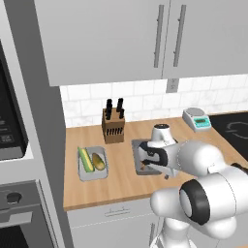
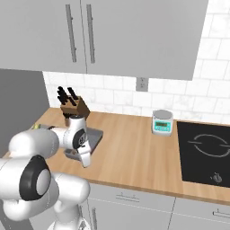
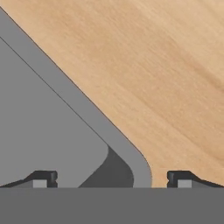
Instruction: Take the meat container that has the chicken drumstick and place it on the second highest rack of the freezer. Then take the vegetable container that has the cucumber and corn and place it on the highest rack of the freezer.
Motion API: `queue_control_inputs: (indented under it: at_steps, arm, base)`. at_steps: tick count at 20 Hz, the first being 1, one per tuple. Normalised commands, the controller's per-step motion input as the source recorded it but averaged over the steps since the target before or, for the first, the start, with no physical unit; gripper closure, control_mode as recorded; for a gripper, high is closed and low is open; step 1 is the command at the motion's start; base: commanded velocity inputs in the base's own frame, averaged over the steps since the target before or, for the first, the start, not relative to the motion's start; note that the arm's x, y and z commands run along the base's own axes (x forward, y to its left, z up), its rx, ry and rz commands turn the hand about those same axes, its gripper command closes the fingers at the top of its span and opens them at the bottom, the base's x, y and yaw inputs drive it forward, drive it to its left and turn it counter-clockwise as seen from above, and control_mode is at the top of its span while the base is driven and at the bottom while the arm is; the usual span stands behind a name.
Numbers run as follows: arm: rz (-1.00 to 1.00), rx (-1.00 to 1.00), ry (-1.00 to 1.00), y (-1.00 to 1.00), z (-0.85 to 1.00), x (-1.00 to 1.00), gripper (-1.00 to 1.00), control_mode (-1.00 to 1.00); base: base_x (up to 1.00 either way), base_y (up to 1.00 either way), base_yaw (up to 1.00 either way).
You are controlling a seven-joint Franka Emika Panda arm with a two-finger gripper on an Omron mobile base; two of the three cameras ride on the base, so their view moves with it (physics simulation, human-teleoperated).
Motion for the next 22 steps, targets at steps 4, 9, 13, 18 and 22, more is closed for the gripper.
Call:
queue_control_inputs:
  at_steps: [4, 9, 13, 18, 22]
  arm:
    - [-0.13, -0.01, 0.05, 0.14, -0.04, 0.04, -1.00, -1.00]
    - [-0.11, 0.00, 0.03, 0.00, -0.05, 0.24, -1.00, -1.00]
    - [-0.12, -0.01, 0.00, 0.00, -0.12, 0.21, -1.00, -1.00]
    - [-0.05, -0.01, -0.01, 0.00, -0.10, 0.08, -1.00, -1.00]
    - [0.00, 0.00, 0.00, 0.00, 0.00, 0.00, -1.00, -1.00]
  base:
    - [0.00, 0.00, 0.00]
    - [0.00, 0.00, 0.00]
    - [0.00, 0.00, 0.00]
    - [0.00, 0.00, 0.00]
    - [0.00, 0.00, 0.00]
